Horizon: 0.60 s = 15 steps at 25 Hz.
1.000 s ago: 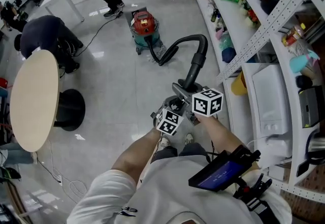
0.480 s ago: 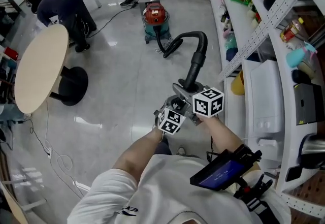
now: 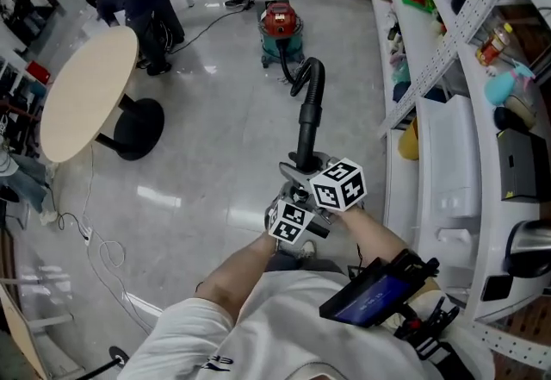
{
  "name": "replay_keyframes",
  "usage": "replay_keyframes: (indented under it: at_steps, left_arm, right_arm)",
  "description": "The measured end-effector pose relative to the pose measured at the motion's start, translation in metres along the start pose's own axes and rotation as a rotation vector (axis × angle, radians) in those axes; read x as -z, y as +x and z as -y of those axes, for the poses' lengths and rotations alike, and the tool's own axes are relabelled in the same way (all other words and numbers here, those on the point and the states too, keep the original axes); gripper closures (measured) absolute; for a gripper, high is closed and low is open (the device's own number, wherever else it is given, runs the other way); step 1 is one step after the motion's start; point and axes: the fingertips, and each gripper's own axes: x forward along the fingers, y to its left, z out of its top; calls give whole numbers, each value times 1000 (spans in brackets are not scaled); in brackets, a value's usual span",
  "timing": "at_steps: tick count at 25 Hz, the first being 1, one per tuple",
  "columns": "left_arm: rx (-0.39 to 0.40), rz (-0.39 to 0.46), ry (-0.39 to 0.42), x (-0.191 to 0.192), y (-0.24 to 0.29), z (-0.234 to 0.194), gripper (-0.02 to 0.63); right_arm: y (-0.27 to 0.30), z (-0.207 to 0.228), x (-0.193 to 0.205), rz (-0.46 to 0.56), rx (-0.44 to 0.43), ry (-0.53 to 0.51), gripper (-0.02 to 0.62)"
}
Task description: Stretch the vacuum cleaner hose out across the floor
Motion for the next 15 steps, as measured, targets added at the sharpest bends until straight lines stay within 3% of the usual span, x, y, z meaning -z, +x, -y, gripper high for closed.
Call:
replay_keyframes:
  at_steps: [8,15]
  left_arm:
    - [-81,-45,-46,50,-54,-2,476]
    - [-47,-59,-63,96,-114,19,476]
  right_arm:
    - [29,-69,41,-100,-101,-55,450]
    - [45,-133,79,-149,-108,-28,449]
